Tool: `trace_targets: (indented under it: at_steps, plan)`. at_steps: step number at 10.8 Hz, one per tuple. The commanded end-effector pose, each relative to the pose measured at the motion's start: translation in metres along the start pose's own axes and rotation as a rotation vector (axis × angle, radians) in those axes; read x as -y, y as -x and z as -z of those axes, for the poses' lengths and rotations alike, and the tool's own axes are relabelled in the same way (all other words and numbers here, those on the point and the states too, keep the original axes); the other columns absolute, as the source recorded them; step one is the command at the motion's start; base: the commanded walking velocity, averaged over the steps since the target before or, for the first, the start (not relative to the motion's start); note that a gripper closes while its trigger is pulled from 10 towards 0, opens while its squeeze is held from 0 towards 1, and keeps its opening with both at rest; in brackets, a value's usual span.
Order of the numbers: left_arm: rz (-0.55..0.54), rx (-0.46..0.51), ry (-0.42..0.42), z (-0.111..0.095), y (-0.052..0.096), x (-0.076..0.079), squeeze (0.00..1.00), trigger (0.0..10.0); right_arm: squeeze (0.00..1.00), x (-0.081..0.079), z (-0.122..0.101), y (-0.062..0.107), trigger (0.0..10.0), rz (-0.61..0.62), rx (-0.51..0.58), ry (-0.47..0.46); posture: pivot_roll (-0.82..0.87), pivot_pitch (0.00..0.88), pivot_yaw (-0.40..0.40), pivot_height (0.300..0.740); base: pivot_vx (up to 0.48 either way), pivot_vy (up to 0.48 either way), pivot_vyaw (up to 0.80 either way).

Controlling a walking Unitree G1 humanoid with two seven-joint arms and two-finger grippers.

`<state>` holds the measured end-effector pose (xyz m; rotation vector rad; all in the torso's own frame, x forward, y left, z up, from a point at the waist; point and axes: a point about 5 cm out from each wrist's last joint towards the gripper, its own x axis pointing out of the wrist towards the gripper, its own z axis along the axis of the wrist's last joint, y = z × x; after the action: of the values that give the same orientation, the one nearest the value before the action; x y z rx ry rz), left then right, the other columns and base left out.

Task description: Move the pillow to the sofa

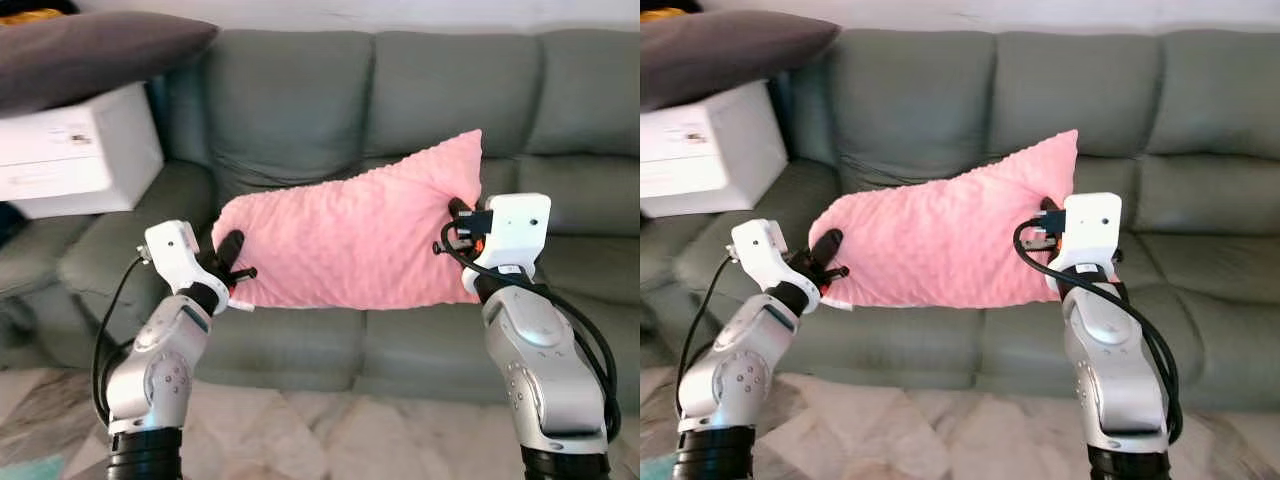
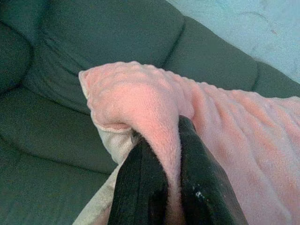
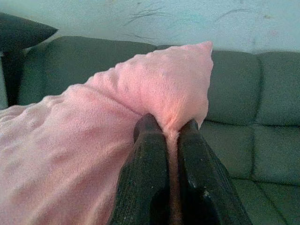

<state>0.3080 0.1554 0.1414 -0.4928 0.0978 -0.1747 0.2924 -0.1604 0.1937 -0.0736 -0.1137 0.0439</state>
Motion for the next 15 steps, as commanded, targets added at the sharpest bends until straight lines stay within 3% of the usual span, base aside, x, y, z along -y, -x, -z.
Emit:
trace_targets:
  at_steps: [1,15]
  plan:
    - [0.014,0.012,-0.014,-0.0041,-0.0031,0.0061,0.0,10.0,0.0,0.0018,-0.0083,-0.001,10.0,0.007,0.037,0.006,-0.2,0.0,0.017,0.74,0.0,-0.368,0.0]
    - [0.012,0.002,-0.025,-0.0024,-0.0039,0.0055,0.0,10.0,0.0,0.0021,-0.0087,-0.0016,10.0,0.012,0.041,0.0,-0.2,0.0,0.02,0.74,0.0,-0.394,0.0]
